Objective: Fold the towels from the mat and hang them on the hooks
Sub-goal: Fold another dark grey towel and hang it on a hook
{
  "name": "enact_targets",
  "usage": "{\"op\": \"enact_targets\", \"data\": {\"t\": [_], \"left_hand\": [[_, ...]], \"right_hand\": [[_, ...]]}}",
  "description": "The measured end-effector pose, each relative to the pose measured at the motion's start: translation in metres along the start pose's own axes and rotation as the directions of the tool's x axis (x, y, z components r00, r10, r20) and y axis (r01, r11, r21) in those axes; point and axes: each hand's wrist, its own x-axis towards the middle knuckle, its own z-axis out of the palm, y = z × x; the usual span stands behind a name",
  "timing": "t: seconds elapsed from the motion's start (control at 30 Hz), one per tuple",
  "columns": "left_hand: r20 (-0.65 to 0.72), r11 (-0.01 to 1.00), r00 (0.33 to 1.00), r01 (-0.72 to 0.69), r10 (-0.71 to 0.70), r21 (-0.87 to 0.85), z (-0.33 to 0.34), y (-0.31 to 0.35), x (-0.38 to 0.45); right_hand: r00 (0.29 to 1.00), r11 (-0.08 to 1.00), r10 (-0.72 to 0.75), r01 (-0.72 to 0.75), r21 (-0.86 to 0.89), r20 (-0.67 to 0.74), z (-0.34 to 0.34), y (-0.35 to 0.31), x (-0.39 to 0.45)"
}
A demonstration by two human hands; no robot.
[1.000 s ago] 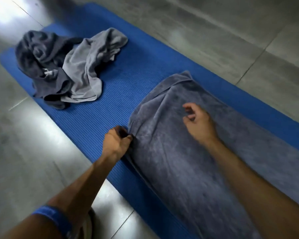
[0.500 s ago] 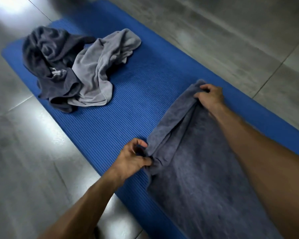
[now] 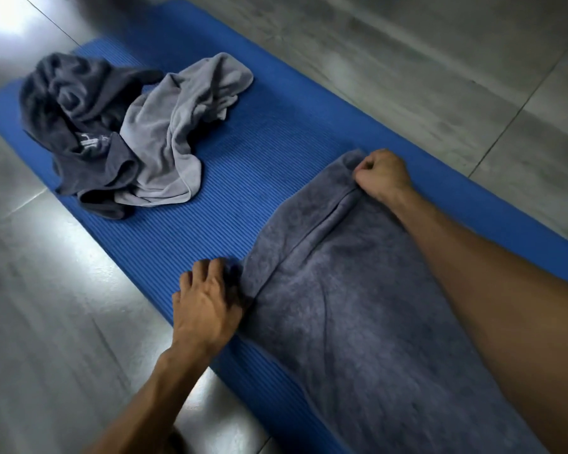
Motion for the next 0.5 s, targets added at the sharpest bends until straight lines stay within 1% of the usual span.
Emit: {"op": "enact_targets", "data": {"t": [0.07, 0.1, 0.13, 0.17, 0.2, 0.27, 0.3, 0.33, 0.37, 0.4, 0.43, 0.5], "left_hand": [[0.094, 1.0, 0.996, 0.011, -0.009, -0.014, 0.005, -0.011, 0.011], [0.129, 0.998, 0.992, 0.001, 0.007, -0.062, 0.007, -0.016, 0.017], [0.146, 0.993, 0.989, -0.008, 0.025, -0.114, 0.005, -0.017, 0.021], [0.142, 0.987, 0.989, -0.004, 0.028, -0.163, 0.0, -0.017, 0.024], [0.101, 0.977, 0.995, 0.011, 0.012, -0.215, -0.004, -0.017, 0.027], [-0.028, 0.946, 0.996, 0.072, -0.085, -0.315, -0.014, -0.02, 0.033], [-0.085, 0.94, 0.987, 0.104, -0.139, -0.324, -0.019, -0.022, 0.035], [-0.122, 0.945, 0.976, 0.139, -0.181, -0.296, -0.023, -0.025, 0.037], [-0.136, 0.953, 0.969, 0.17, -0.209, -0.251, -0.024, -0.029, 0.038], [-0.144, 0.96, 0.966, 0.184, -0.216, -0.21, -0.024, -0.031, 0.038], [-0.15, 0.97, 0.97, 0.163, -0.191, -0.181, -0.023, -0.032, 0.037], [-0.123, 0.992, 0.992, 0.015, -0.031, -0.121, -0.02, -0.028, 0.032]], "right_hand": [[0.986, 0.981, 0.055, -0.083, 0.176, 0.158, 0.0, -0.006, 0.0], [0.973, 0.958, 0.08, -0.136, 0.252, 0.217, 0.0, -0.008, -0.001], [0.967, 0.934, 0.09, -0.165, 0.318, 0.237, -0.001, -0.009, -0.002], [0.973, 0.908, 0.081, -0.162, 0.386, 0.217, -0.002, -0.008, 0.0], [0.984, 0.879, 0.065, -0.136, 0.457, 0.167, -0.004, -0.006, 0.001], [0.994, 0.8, 0.056, -0.098, 0.592, 0.089, -0.007, -0.001, 0.004], [0.994, 0.757, 0.062, -0.103, 0.645, 0.087, -0.008, 0.003, 0.004], [0.993, 0.731, 0.068, -0.116, 0.672, 0.097, -0.008, 0.007, 0.005], [0.992, 0.733, 0.079, -0.126, 0.668, 0.1, -0.006, 0.01, 0.005], [0.991, 0.764, 0.102, -0.131, 0.631, 0.083, -0.004, 0.012, 0.005], [0.993, 0.808, 0.114, -0.117, 0.577, 0.042, -0.002, 0.013, 0.003], [0.992, 0.903, 0.109, -0.073, 0.423, -0.06, 0.001, 0.01, -0.004]]}}
